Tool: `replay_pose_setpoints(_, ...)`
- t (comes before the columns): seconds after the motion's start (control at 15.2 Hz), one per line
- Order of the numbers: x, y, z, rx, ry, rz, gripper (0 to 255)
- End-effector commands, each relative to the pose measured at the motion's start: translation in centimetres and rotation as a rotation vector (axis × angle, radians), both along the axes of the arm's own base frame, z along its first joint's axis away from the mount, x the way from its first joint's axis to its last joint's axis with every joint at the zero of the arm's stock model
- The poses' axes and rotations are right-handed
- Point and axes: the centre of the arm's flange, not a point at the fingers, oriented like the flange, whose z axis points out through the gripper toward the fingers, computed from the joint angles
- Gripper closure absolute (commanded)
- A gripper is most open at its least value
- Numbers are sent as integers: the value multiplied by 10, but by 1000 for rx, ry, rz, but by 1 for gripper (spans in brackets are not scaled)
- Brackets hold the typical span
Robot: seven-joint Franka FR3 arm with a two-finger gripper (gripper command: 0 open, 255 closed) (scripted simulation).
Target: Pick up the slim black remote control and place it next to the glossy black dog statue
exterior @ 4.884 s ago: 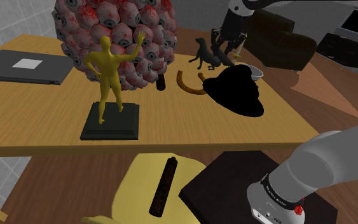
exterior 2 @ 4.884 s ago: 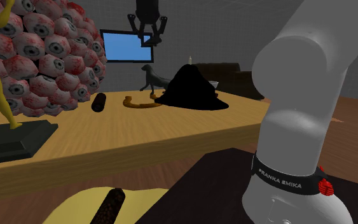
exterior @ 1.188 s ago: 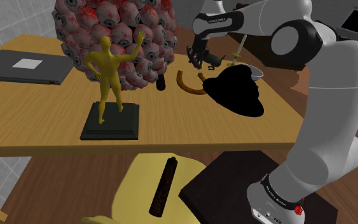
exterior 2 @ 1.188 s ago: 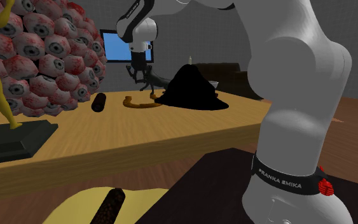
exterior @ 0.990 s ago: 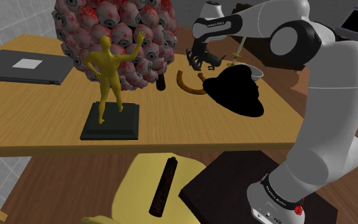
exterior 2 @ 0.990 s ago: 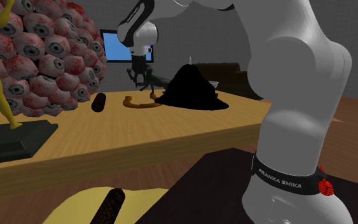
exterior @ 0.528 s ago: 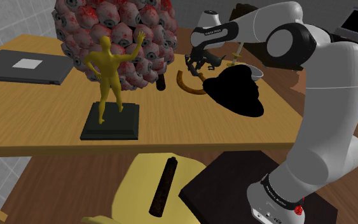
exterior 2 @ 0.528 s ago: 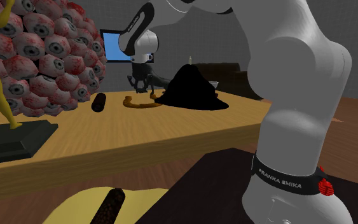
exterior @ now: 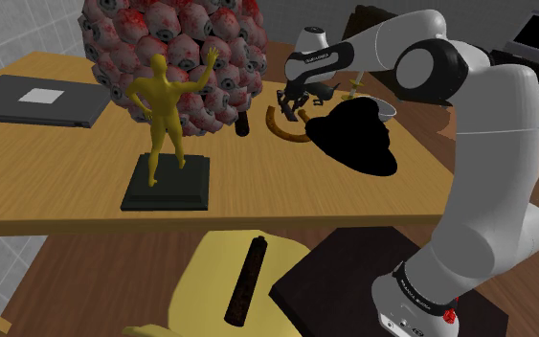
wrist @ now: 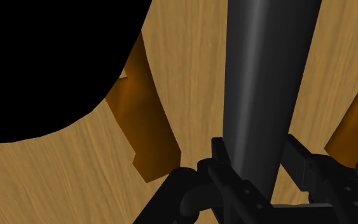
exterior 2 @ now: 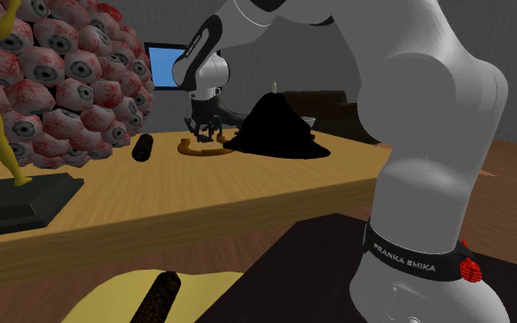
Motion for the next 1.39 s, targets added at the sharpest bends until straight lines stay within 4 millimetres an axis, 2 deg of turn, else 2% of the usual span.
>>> replay_pose_setpoints(0.0,0,0,-1,0,-1,0,255)
replay_pose_setpoints(0.2,0,0,-1,0,-1,0,255)
replay_pose_setpoints(0.26,0,0,-1,0,-1,0,0)
replay_pose_setpoints(0.59,0,0,0,0,-1,0,0)
replay_pose_setpoints(0.86,-8,8,48,0,-1,0,0)
replay_pose_setpoints(1.32,-8,8,48,0,-1,0,0)
